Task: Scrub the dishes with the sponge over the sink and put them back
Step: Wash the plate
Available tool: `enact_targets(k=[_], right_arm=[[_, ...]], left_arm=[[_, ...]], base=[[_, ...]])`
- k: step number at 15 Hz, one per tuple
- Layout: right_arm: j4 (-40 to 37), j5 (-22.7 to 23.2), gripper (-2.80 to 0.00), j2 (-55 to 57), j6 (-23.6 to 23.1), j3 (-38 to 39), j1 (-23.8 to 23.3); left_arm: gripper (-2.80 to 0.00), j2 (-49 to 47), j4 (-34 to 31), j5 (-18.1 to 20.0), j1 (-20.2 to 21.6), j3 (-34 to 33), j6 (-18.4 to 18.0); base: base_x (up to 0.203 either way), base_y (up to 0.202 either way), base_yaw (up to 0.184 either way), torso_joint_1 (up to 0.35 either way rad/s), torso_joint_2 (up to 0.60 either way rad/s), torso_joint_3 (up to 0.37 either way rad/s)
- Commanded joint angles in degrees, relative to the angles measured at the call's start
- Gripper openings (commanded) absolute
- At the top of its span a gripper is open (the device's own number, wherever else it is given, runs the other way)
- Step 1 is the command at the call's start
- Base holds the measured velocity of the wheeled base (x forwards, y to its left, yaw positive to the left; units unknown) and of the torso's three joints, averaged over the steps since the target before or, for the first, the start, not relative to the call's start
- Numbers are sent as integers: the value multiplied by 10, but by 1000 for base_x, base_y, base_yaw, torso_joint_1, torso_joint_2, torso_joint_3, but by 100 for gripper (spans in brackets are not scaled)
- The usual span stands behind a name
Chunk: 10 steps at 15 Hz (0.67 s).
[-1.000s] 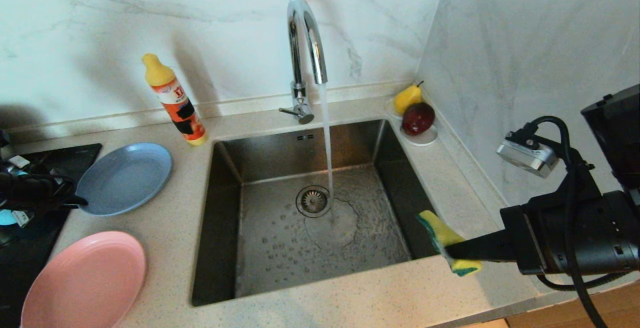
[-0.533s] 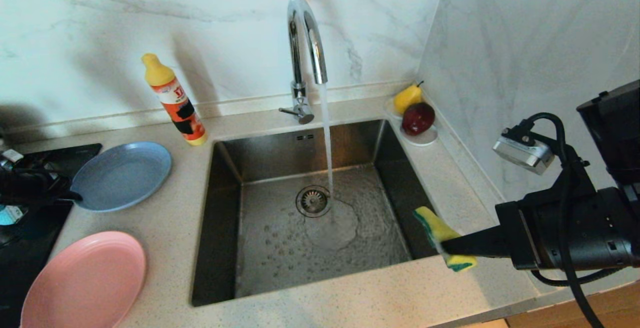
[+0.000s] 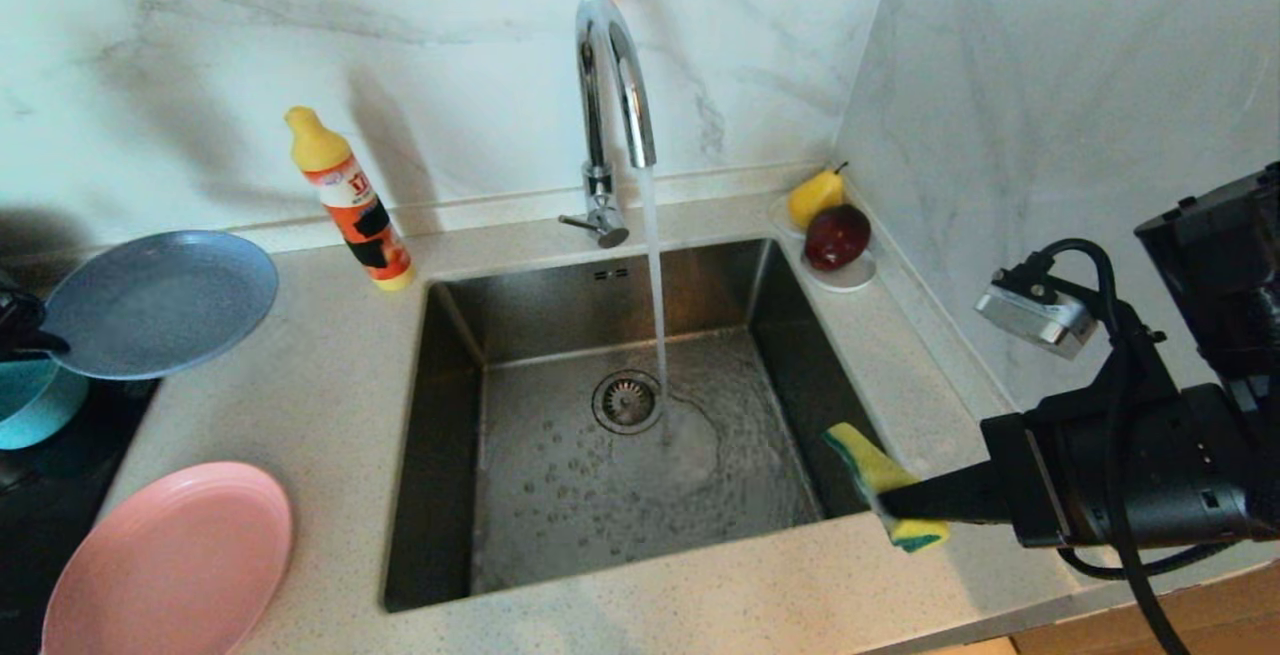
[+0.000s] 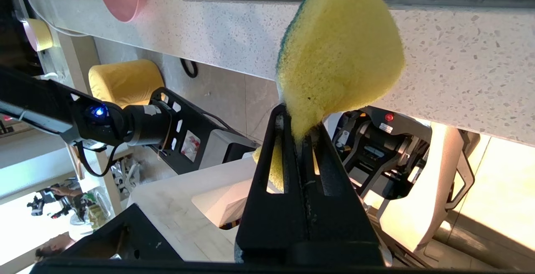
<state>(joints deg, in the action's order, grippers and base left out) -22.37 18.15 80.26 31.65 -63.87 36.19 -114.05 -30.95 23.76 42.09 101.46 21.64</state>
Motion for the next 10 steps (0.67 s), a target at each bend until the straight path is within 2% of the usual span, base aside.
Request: enact_targets(k=[1,4,10], right_arm=[[-1,1,-280,3,2,1,0],[-1,1,-280,2,2,0,0],[-2,0,-280,-4,2,3,0]], left_arm=[[-280,42,-2,4,14,-3,4],[-280,88,3,6,18,1,37],[-280,149,6,2,25,62,44]], base=[[0,0,0,0,0,0],[0,0,0,0,0,0],[0,0,0,0,0,0]])
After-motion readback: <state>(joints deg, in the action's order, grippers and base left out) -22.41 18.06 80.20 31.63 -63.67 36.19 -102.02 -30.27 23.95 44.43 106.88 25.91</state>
